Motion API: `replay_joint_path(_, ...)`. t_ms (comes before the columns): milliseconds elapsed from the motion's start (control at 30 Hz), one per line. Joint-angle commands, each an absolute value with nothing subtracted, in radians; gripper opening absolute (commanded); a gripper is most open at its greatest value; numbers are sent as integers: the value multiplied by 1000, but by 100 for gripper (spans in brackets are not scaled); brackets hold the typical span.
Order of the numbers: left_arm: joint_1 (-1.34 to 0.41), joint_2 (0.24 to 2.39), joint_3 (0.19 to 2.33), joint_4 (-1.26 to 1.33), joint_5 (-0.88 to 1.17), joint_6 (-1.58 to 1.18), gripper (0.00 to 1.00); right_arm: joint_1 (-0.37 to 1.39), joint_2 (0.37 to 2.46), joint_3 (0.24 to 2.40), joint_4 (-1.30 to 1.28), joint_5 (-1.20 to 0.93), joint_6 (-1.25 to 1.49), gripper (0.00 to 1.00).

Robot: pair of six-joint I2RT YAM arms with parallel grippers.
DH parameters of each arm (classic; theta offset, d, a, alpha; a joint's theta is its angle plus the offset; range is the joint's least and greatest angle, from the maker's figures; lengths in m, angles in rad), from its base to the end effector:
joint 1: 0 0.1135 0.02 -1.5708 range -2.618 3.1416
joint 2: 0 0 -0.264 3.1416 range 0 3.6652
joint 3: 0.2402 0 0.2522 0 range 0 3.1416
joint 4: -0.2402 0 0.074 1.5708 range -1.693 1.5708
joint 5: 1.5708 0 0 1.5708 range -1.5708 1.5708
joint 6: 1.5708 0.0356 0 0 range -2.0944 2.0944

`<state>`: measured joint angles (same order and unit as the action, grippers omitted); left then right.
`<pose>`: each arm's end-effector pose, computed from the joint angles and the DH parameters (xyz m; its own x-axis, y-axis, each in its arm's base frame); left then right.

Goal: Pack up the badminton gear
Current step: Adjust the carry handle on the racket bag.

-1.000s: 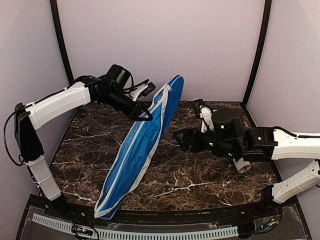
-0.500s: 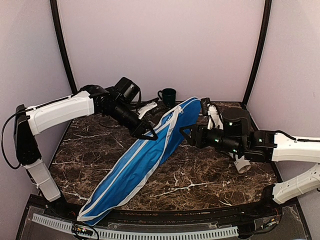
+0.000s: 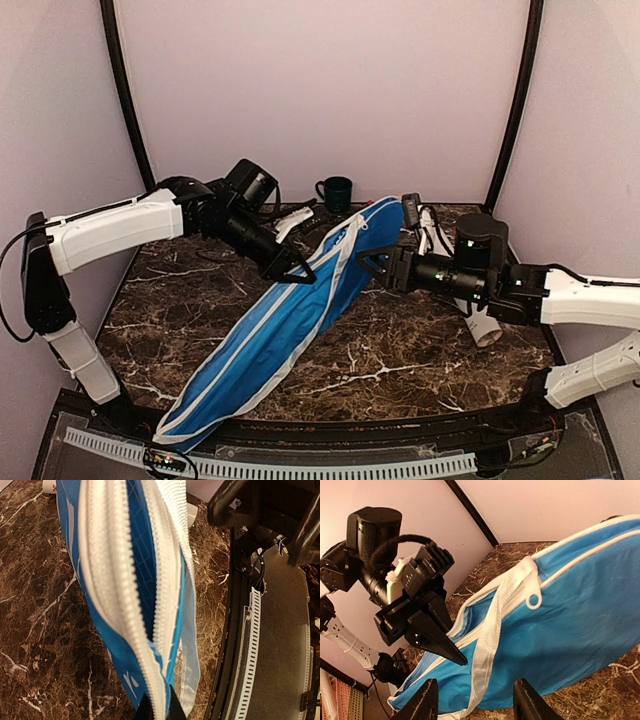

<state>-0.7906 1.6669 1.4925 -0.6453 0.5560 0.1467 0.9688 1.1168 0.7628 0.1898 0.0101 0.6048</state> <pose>0.2456 -0.2749 0.3167 -0.3833 0.5639 -0.7315 0.9230 0.2618 -0.2819 0.1492 0.2165 0.3042 -0.5416 0.2158 -0.8125 -0.6207 0.5492 0.5596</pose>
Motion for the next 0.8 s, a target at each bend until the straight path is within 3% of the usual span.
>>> replay_joint_path(0, -799, 1588, 1468, -532, 583, 128, 0, 968, 1172, 723, 306, -99, 628, 52)
replay_joint_path(167, -799, 1593, 1464, -505, 606, 110, 0, 985, 1258, 742, 384, -211, 629, 52)
replay_joint_path(500, -799, 1600, 1458, -467, 618, 83, 0, 1008, 1376, 763, 364, -150, 643, 45)
replay_joint_path(567, -799, 1598, 1453, -452, 619, 78, 0, 1016, 1394, 766, 380, -164, 648, 39)
replay_joint_path(767, -799, 1599, 1408, -403, 610, 55, 0, 1028, 1376, 764, 443, -197, 667, 0)
